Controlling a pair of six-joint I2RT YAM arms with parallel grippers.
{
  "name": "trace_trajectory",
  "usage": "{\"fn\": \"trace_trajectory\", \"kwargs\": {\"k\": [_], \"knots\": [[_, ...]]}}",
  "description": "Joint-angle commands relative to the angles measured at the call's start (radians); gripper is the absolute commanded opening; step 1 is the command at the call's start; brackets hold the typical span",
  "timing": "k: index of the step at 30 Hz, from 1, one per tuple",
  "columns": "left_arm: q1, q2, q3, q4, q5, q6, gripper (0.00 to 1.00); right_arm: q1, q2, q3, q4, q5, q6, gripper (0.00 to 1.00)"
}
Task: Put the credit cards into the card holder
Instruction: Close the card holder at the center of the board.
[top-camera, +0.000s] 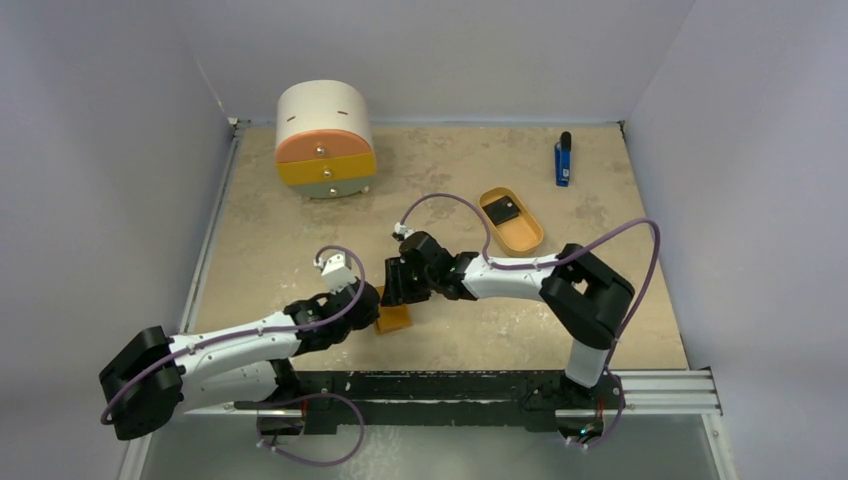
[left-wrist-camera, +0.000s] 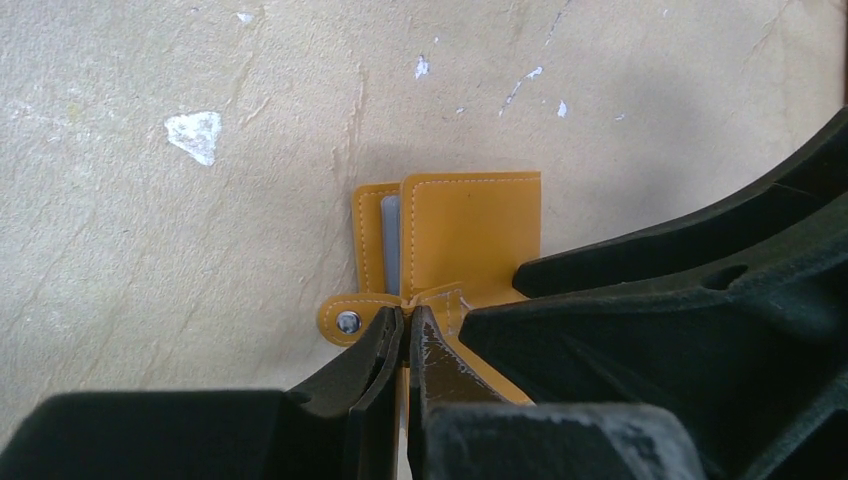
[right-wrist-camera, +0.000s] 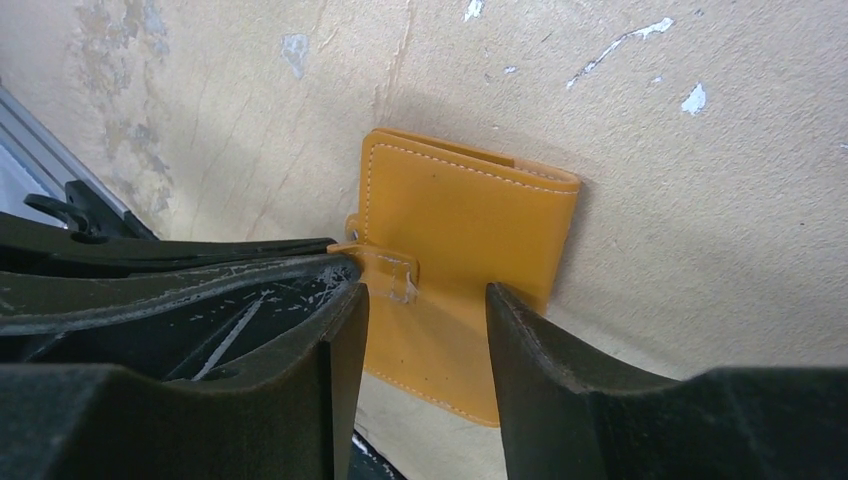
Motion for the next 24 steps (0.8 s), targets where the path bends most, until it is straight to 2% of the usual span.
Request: {"fn": "trace_trajectory", "kwargs": {"k": [1, 6, 10, 18, 24], "knots": [[0.004, 0.003, -0.037, -0.015, -0.044, -0.007, 0.00, 0.008, -0.030, -0.013, -0.102, -0.014, 0.014, 0.52], [0.005, -0.042, -0.070, -0.060, -0.072, -0.026, 0.00, -0.012, -0.155, -0.086, -0.079, -0.011, 0.070, 0.60], [0.005, -0.067, -0.092, -0.077, -0.086, -0.041, 0.00, -0.051, -0.203, -0.176, 0.039, -0.078, 0.108, 0.62], [0.005, -0.040, -0.129, -0.046, -0.077, -0.058, 0.00, -0.078, -0.138, -0.269, 0.296, -0.245, 0.165, 0.62], [0.005, -0.041, -0.137, -0.043, -0.073, -0.062, 0.00, -0.084, -0.093, -0.267, 0.379, -0.281, 0.186, 0.62]]}}
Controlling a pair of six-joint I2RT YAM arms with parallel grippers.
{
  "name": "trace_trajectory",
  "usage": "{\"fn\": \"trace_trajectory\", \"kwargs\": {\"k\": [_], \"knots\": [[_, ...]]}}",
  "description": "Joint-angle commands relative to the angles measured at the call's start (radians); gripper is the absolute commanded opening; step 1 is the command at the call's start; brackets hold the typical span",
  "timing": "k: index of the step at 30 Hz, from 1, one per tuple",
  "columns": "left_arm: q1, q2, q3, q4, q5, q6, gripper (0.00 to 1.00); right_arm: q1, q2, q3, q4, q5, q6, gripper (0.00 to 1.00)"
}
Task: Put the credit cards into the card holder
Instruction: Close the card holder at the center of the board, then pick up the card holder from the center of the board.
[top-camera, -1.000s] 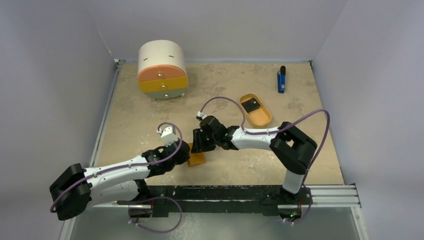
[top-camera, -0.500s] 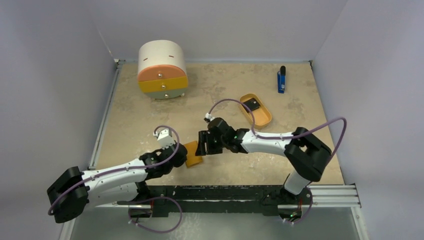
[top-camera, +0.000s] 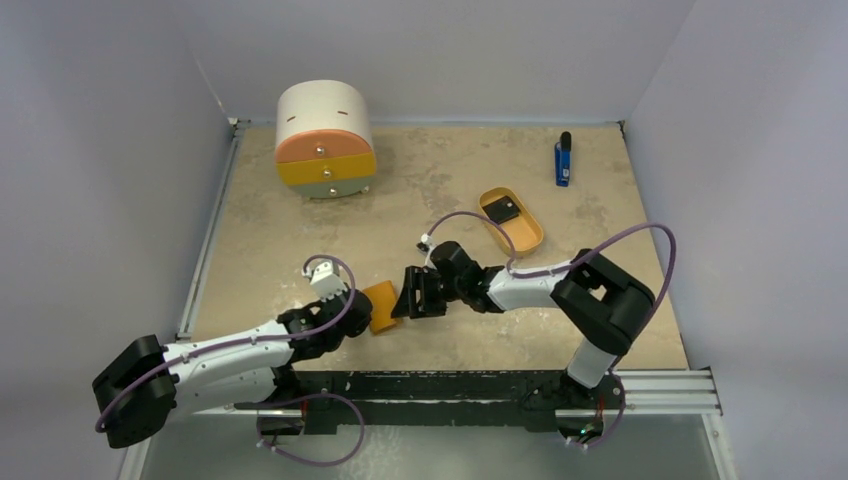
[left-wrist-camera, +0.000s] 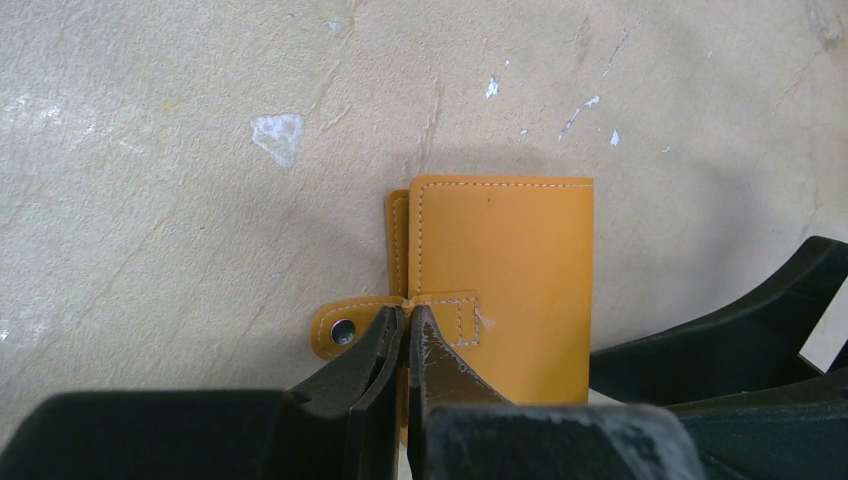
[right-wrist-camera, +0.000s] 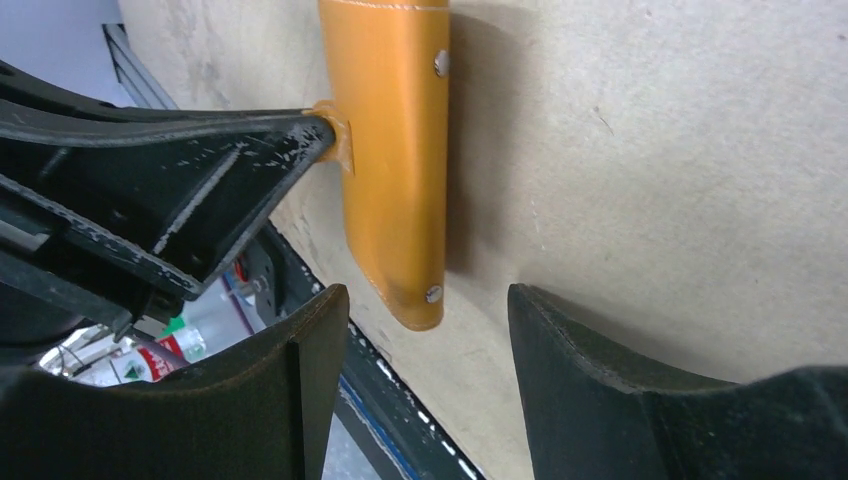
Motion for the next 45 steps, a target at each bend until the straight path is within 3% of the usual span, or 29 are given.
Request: {"fn": "trace_trajectory", "kwargs": {"k": [1, 13, 27, 30, 33, 39, 45], "knots": [[0.005, 0.021, -0.039, -0.062, -0.009, -0.003, 0.00, -0.005, 0.015, 0.009, 0.131, -0.065, 0.034, 0.62], [0.005, 0.050, -0.040, -0.055, -0.001, -0.014, 0.00, -0.019, 0.091, -0.011, 0.182, -0.029, 0.072, 0.62], [0.005, 0.051, -0.036, -0.070, -0.004, -0.020, 0.00, -0.018, 0.055, -0.140, 0.313, 0.155, 0.127, 0.63], [0.004, 0.044, -0.038, -0.072, -0.006, -0.022, 0.00, -0.020, 0.060, -0.169, 0.369, 0.121, 0.172, 0.65], [0.005, 0.037, -0.041, -0.071, -0.006, -0.023, 0.00, -0.025, 0.089, -0.125, 0.343, 0.021, 0.116, 0.67], [0.005, 0.031, -0.040, -0.077, -0.003, -0.023, 0.00, -0.026, 0.117, -0.237, 0.618, 0.020, 0.211, 0.67], [0.005, 0.019, -0.045, -0.079, -0.004, -0.024, 0.00, -0.025, 0.130, -0.251, 0.679, 0.033, 0.216, 0.65]]}}
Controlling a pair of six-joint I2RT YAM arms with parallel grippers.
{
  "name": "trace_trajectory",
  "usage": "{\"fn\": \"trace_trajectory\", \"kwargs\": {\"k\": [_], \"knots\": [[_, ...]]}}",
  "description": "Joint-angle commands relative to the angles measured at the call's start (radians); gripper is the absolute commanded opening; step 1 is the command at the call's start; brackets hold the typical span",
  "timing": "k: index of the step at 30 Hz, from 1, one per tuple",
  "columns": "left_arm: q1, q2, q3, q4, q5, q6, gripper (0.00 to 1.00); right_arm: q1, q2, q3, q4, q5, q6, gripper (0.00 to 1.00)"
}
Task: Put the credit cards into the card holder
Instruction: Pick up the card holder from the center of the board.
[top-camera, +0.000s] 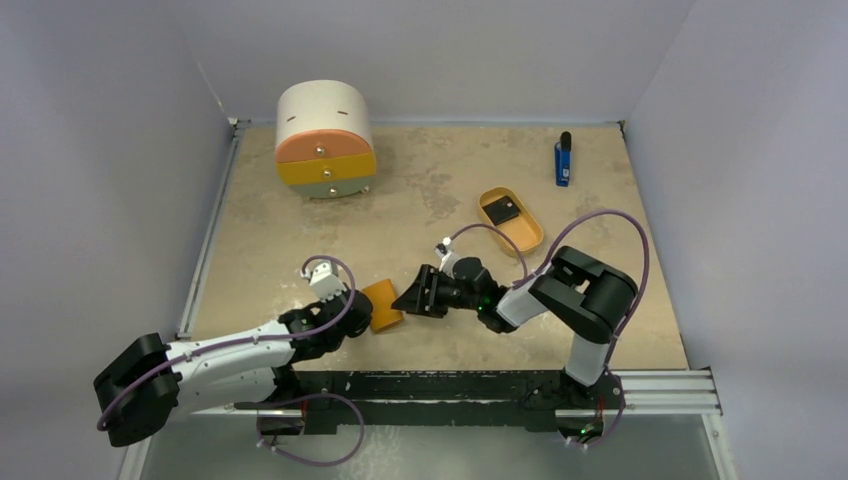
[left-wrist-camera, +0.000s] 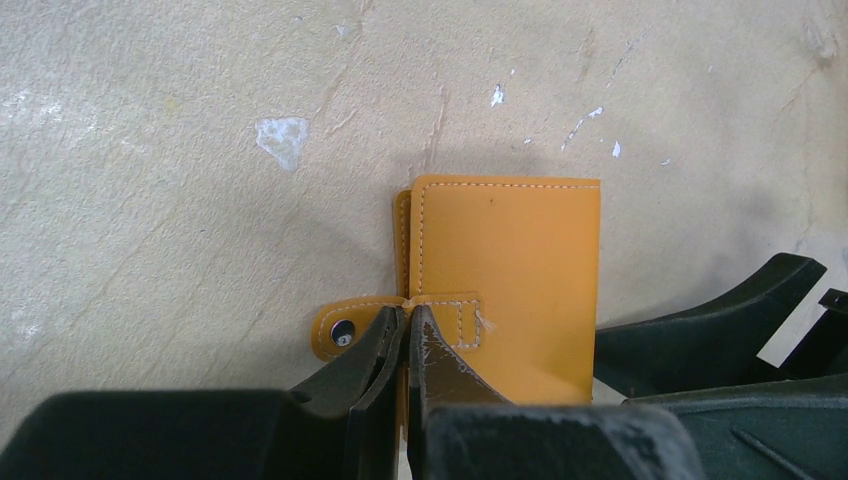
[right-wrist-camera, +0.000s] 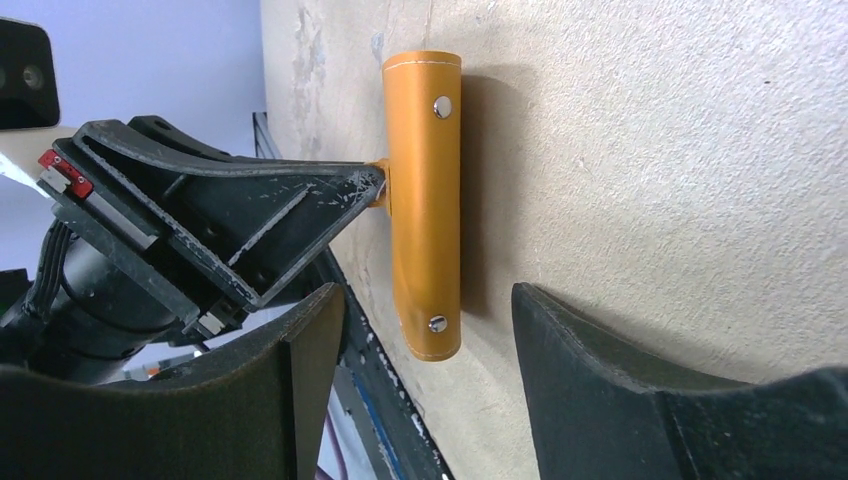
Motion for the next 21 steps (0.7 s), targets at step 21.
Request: {"fn": "trace_trajectory", "kwargs": {"k": [21], "knots": [[0.005, 0.034, -0.034, -0.088, 0.008, 0.003, 0.00, 0.009, 0.093, 0.123, -0.066, -0.073, -0.076, 0.58]]}}
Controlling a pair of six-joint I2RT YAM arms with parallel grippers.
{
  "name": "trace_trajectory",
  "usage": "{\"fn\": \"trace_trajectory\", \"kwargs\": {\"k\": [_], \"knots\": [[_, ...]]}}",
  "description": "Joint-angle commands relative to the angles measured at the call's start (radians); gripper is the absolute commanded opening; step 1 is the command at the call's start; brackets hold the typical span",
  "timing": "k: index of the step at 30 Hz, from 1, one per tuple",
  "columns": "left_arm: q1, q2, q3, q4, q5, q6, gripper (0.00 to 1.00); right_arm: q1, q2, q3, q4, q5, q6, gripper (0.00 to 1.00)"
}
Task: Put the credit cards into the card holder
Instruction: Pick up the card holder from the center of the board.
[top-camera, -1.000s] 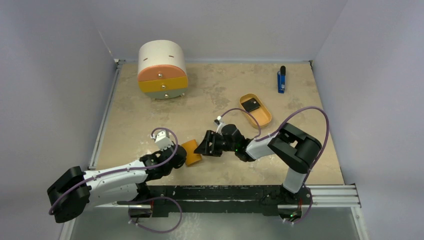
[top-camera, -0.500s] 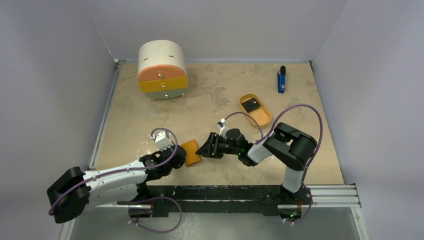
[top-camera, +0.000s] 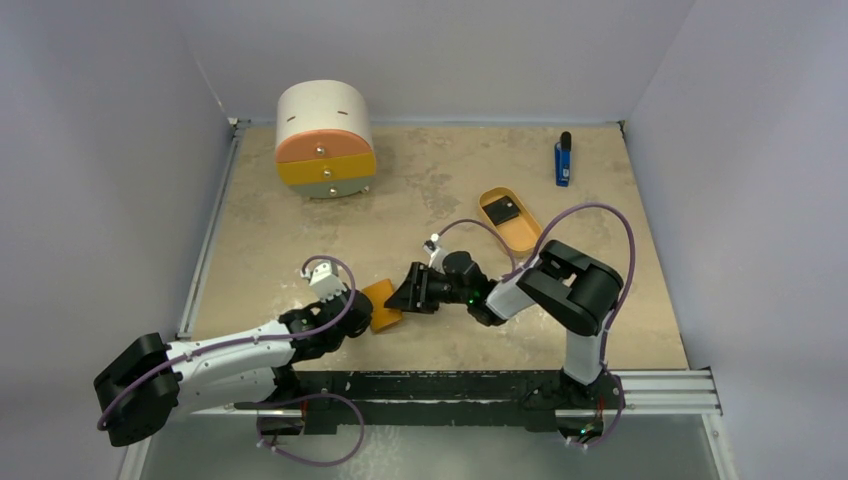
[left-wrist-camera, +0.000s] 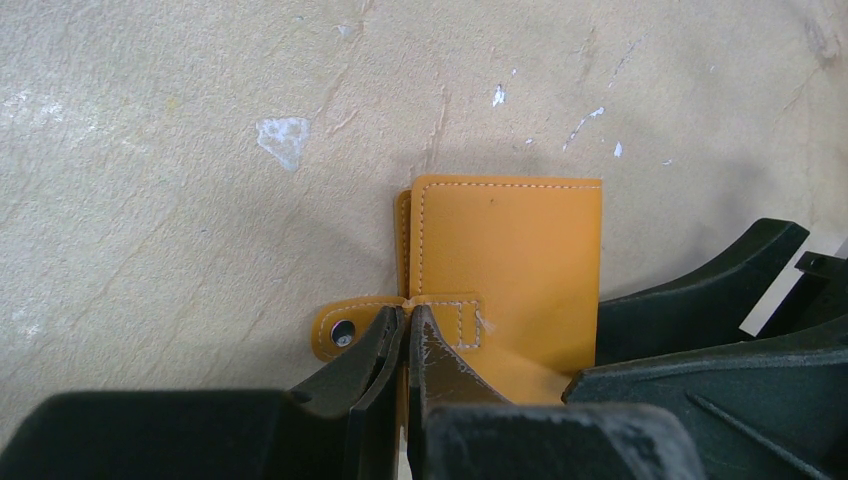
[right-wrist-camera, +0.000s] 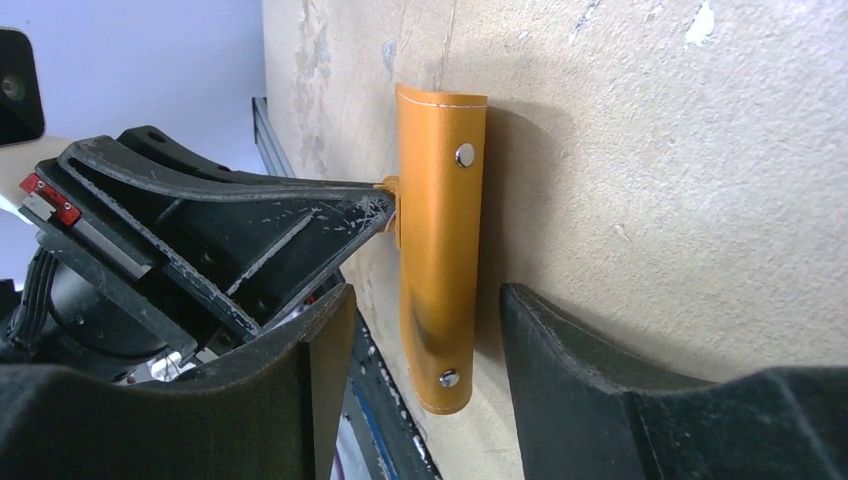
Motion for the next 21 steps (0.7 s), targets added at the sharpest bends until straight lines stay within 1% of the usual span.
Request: {"fn": "trace_trajectory", "kwargs": {"k": [1, 4, 7, 11, 21], "knots": [[0.005, 0.029, -0.031, -0.088, 0.008, 0.004, 0.00, 0.010, 0.007, 0.046, -0.090, -0.021, -0.075, 0.58], [0.005, 0.032, -0.030, -0.087, 0.007, 0.003, 0.00, 0.011, -0.017, 0.052, -0.166, 0.004, -0.112, 0.57], [0.004, 0.031, -0.030, -0.089, 0.006, 0.004, 0.00, 0.011, -0.035, 0.041, -0.202, 0.007, -0.137, 0.57], [0.004, 0.034, -0.030, -0.088, 0.004, 0.004, 0.00, 0.011, -0.032, 0.029, -0.186, -0.020, -0.134, 0.57], [0.004, 0.044, -0.027, -0.085, 0.005, 0.003, 0.00, 0.010, 0.015, 0.059, -0.158, -0.125, -0.133, 0.56]]}}
